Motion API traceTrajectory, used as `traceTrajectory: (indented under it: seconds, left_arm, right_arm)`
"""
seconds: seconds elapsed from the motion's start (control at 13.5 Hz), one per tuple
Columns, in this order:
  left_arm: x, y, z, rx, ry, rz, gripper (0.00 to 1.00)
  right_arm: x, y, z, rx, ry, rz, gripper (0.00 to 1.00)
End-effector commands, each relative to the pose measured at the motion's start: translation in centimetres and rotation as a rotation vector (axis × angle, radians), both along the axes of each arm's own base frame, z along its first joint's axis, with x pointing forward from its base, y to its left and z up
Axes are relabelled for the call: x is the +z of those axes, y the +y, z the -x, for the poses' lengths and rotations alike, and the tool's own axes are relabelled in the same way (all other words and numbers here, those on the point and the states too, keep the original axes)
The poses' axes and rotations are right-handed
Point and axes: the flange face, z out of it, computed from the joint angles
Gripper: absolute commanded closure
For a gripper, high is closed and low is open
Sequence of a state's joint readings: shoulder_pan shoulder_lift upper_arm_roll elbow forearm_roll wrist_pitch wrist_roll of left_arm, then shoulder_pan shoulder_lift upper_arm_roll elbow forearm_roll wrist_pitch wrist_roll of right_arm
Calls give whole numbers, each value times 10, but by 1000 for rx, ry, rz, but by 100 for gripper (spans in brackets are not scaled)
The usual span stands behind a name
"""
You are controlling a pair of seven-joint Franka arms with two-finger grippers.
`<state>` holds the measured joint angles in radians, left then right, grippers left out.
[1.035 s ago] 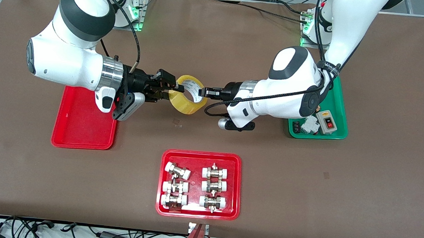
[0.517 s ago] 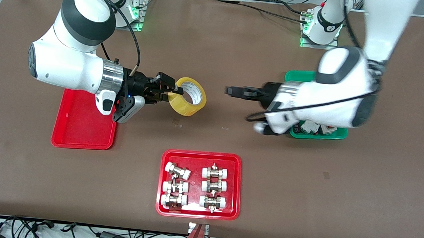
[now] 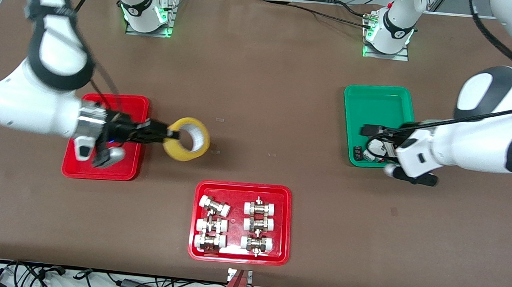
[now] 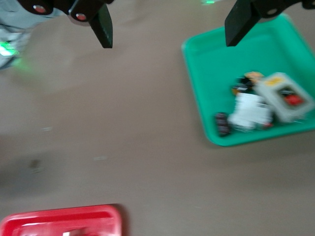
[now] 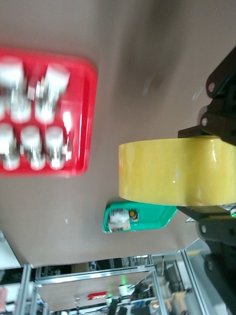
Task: Left arm passes tape to right arm into tray
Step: 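Move the tape over the empty red tray while the left gripper withdraws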
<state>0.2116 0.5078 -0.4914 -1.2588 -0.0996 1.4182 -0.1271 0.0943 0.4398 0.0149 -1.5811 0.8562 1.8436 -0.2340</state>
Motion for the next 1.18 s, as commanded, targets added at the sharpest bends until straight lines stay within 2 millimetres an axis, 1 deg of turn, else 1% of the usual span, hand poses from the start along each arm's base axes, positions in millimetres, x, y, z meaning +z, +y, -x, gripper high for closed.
traceTrajectory:
  seconds: [0.0,0.07,0.15,0.22,0.3,0.37,0.44,0.52,0.59,0.67,0.74,0.81,0.89,0.96,1.03,1.11]
  left_arm:
    - [21,37,23,-92,-56,-70,0]
    - [31,44,26,-110,-76,-69,0]
    - [46,45,35,-130,-101,-82,0]
    - [64,38,55,-139,-123,-123,0]
    - [82,32,72,-143,-146,-165,0]
    - [90,36,81,-131,-153,-190,0]
    - [105,35,94,-126,-177,-208,0]
    - [111,29,107,-136,-188,-217,0]
    - [120,33,118,-125,-208,-226,0]
    - [121,38,122,-119,-214,-228,0]
    - [123,50,120,-101,-215,-228,0]
    - [120,55,116,-84,-212,-217,0]
    - [127,59,115,-62,-225,-225,0]
    - [128,74,105,-34,-237,-220,0]
    - [130,90,98,-10,-256,-216,0]
    - [138,97,97,4,-272,-218,0]
  right_arm:
    - [-35,-95,-8,-73,93,-15,61]
    - [-49,-127,-5,-87,126,13,61]
    - [-64,-152,-3,-107,159,19,61]
    - [-76,-177,1,-133,186,11,61]
    - [-93,-201,5,-160,214,6,59]
    - [-110,-219,9,-172,244,11,59]
    - [-123,-233,16,-156,267,5,59]
    - [-135,-245,22,-138,273,-4,59]
    - [-146,-254,28,-124,276,-10,58]
    - [-156,-262,34,-116,294,-28,58]
    - [-163,-264,39,-99,313,-50,57]
    - [-172,-267,43,-89,322,-62,57]
    - [-181,-270,45,-71,313,-59,57]
    - [-192,-276,48,-49,297,-67,56]
    - [-199,-281,50,-47,292,-75,56]
    - [-201,-282,51,-47,293,-74,56]
